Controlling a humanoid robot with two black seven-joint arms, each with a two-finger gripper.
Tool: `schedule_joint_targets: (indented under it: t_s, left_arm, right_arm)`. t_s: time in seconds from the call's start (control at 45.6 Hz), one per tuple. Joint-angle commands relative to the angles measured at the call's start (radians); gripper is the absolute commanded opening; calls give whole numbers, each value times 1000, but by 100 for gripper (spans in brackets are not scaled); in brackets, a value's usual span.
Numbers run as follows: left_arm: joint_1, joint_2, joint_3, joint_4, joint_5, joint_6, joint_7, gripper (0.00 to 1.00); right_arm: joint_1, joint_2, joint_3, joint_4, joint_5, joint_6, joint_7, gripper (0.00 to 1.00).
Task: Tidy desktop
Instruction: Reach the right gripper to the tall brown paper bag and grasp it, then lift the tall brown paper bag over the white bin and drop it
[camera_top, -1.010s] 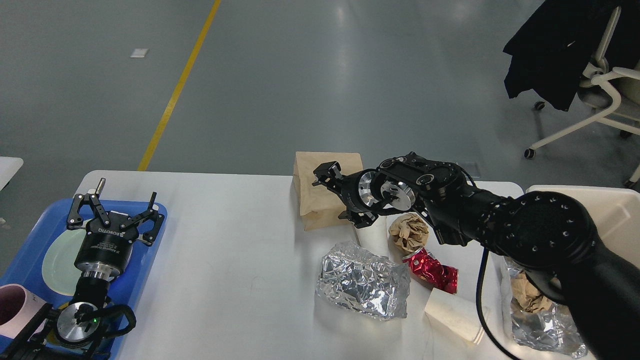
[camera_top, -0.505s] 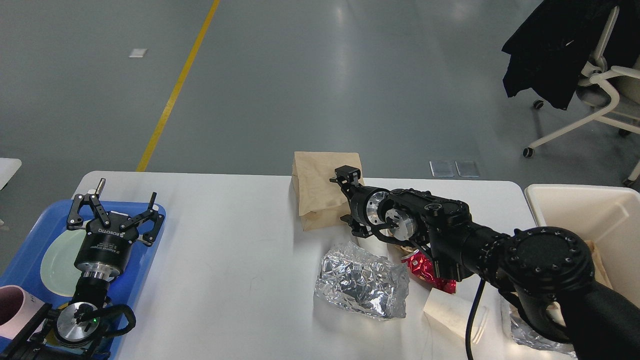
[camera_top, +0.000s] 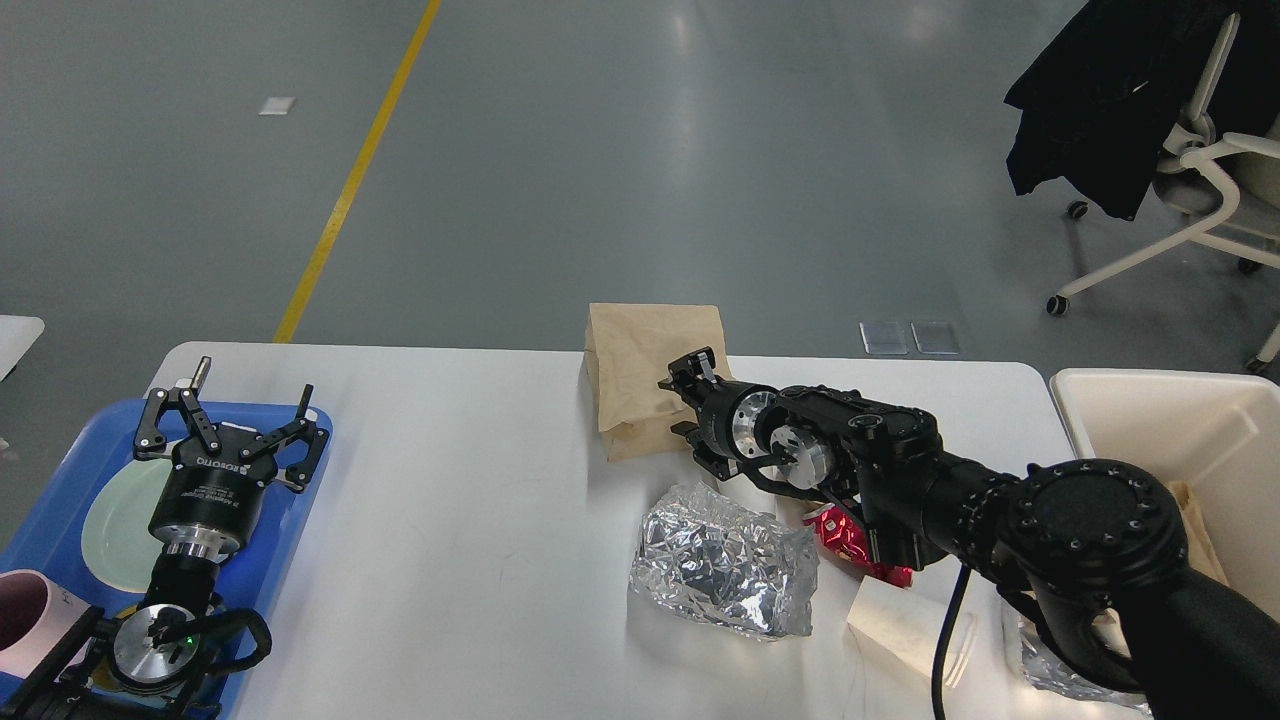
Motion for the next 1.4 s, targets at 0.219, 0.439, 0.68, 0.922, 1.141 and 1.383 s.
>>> schedule_joint_targets:
  t_s: [0.219,0.439,0.68,0.922,1.141,1.383]
  left_arm:
    - [0,0,0,-1,0,0,0,97]
    - [0,0,0,1,0,0,0,97]
    - [0,0,0,-1,0,0,0,97]
    - [0,0,0,1,0,0,0,97]
    - [0,0,0,1,0,0,0,97]
    - [0,0,0,1,0,0,0,97]
  right_arm:
    - [-4,0,-1,-14,0,-12,0,50]
    - [-11,-2,-1,-43,-11,-15,0,47]
    - [-19,-2,-1,-31,-49,1,-1,5]
    - [-21,-2,-7,-37,-69,7,-4,0]
    - [-22,-2,-3,-30,-95,8,-10,0]
    - [82,-41,3,4,-98,13,-27,0]
